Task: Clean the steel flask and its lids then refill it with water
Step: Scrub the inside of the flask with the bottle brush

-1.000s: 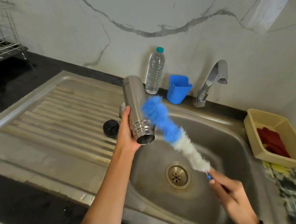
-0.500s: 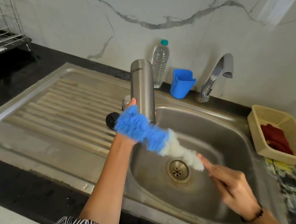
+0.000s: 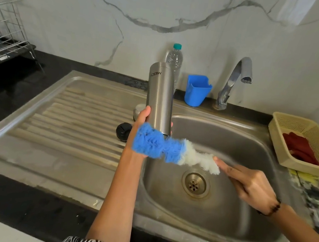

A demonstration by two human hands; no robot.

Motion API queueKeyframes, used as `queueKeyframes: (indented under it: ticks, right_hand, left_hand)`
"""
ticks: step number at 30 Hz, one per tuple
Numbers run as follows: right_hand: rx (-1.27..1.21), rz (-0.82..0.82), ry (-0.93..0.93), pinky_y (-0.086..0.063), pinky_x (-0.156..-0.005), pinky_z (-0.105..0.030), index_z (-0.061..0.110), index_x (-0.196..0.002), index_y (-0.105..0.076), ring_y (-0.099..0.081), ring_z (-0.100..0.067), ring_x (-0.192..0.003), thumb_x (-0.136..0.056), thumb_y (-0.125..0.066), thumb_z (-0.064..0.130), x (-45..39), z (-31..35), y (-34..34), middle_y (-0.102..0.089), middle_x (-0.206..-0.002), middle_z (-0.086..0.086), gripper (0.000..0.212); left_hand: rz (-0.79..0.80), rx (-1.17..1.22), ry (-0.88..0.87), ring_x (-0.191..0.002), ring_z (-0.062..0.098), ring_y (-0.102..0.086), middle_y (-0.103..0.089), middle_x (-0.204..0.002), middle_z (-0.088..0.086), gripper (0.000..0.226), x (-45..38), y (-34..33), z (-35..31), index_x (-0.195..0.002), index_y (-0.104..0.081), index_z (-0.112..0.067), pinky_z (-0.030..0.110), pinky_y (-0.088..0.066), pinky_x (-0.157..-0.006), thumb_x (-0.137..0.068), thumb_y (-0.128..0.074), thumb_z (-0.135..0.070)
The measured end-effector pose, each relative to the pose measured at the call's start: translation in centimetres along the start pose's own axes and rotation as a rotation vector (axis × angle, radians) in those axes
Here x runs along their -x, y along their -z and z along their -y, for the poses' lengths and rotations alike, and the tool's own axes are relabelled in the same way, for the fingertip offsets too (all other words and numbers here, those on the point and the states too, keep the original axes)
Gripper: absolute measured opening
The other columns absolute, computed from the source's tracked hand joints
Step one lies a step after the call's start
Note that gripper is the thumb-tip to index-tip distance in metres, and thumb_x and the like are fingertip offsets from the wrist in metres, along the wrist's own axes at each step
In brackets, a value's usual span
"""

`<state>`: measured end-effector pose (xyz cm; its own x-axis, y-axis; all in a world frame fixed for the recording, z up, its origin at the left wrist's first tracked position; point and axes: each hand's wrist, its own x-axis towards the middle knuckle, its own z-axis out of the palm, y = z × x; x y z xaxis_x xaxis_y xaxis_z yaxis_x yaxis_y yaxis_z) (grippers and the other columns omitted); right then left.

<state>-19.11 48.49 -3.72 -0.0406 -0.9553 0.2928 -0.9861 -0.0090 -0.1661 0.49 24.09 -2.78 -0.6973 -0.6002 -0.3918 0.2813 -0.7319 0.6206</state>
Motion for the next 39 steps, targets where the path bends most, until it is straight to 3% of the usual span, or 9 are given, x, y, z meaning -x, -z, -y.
queueKeyframes:
  ticks: [2,8,12,21,24,28,31,34,39]
  right_hand:
    - [-0.03,0.001,-0.019,-0.051,-0.046,-0.033,0.036,-0.146,-0.024,-0.06,-0.02,-0.057,-0.09,-0.035,0.017,0.7,-0.8,-0.1,-0.062,-0.073,0.001,0.06]
    - [-0.07,-0.021,-0.096,-0.052,-0.052,-0.025,0.044,-0.145,-0.022,-0.058,-0.004,-0.066,-0.087,-0.038,0.018,2.1,-1.8,0.1,-0.064,-0.078,0.01,0.065]
    - [-0.074,-0.074,-0.019,-0.054,-0.051,-0.035,0.04,-0.144,-0.025,-0.068,-0.021,-0.071,-0.089,-0.037,0.017,-0.2,-0.5,-0.6,-0.069,-0.084,0.001,0.06]
    - [-0.077,-0.104,-0.02,-0.055,-0.053,-0.037,0.045,-0.144,-0.022,-0.065,-0.023,-0.066,-0.09,-0.033,0.017,0.7,-2.3,-0.9,-0.066,-0.079,0.001,0.062]
    - [-0.072,-0.12,-0.011,-0.052,-0.05,-0.035,0.038,-0.143,-0.028,-0.06,-0.018,-0.061,-0.091,-0.033,0.017,0.0,-1.5,-0.8,-0.061,-0.074,0.004,0.057]
    - [-0.026,-0.118,0.025,-0.048,-0.045,-0.034,0.035,-0.142,-0.029,-0.052,-0.018,-0.053,-0.092,-0.032,0.017,-0.6,-1.4,-0.4,-0.055,-0.067,0.002,0.054]
    - [-0.01,-0.117,0.02,-0.048,-0.043,-0.035,0.037,-0.145,-0.023,-0.052,-0.019,-0.052,-0.091,-0.033,0.015,0.5,-2.5,-0.1,-0.055,-0.067,0.001,0.058]
    - [0.008,-0.118,0.01,-0.048,-0.043,-0.033,0.036,-0.145,-0.023,-0.05,-0.017,-0.052,-0.091,-0.034,0.015,1.4,-3.0,0.3,-0.054,-0.066,0.001,0.059]
    - [0.016,-0.131,0.021,-0.046,-0.045,-0.031,0.03,-0.139,-0.034,-0.05,-0.018,-0.054,-0.089,-0.033,0.014,0.0,-1.7,0.5,-0.053,-0.067,0.0,0.053]
  left_hand:
    - [0.082,0.018,0.014,-0.09,0.028,-0.066,-0.063,-0.106,0.015,0.099,-0.1,0.1,-0.3,-0.135,-0.049,-0.006,0.043,-0.055,-0.075,-0.058,-0.081,-0.059]
    - [0.14,0.117,-0.11,-0.081,0.026,-0.067,-0.067,-0.095,0.015,0.06,0.0,0.0,0.0,-0.122,-0.056,-0.005,0.039,-0.058,-0.072,-0.088,-0.053,-0.053]
    - [0.182,0.127,0.0,-0.076,0.025,-0.067,-0.063,-0.082,0.013,0.053,-0.3,-0.2,-0.2,-0.081,-0.066,-0.005,0.04,-0.058,-0.072,-0.088,-0.049,-0.055]
    - [0.191,0.179,-0.061,-0.088,0.022,-0.066,-0.062,-0.11,0.011,0.077,-0.2,0.2,0.4,-0.137,-0.047,-0.008,0.036,-0.056,-0.071,-0.079,-0.062,-0.057]
    - [0.186,0.173,-0.071,-0.081,0.023,-0.063,-0.067,-0.084,0.009,0.051,-0.4,-0.2,1.2,-0.098,-0.068,-0.013,0.038,-0.058,-0.072,-0.085,-0.052,-0.059]
    - [0.203,0.164,-0.064,-0.089,0.027,-0.062,-0.065,-0.071,0.008,0.049,-0.3,-0.7,1.2,-0.052,-0.06,-0.012,0.043,-0.056,-0.084,-0.077,-0.061,-0.055]
    - [0.199,0.149,-0.007,-0.096,0.029,-0.065,-0.068,-0.097,0.016,0.046,0.0,-0.4,0.7,-0.086,-0.073,-0.013,0.042,-0.057,-0.081,-0.084,-0.052,-0.053]
    - [0.15,0.203,-0.013,-0.096,0.028,-0.066,-0.062,-0.117,0.019,0.073,0.1,-0.3,0.7,-0.132,-0.05,-0.008,0.042,-0.055,-0.078,-0.078,-0.062,-0.055]
    - [0.202,0.033,-0.146,-0.065,0.013,-0.068,-0.064,-0.08,0.002,0.041,0.0,-0.7,1.2,-0.079,-0.066,-0.02,0.031,-0.058,-0.067,-0.077,-0.049,-0.057]
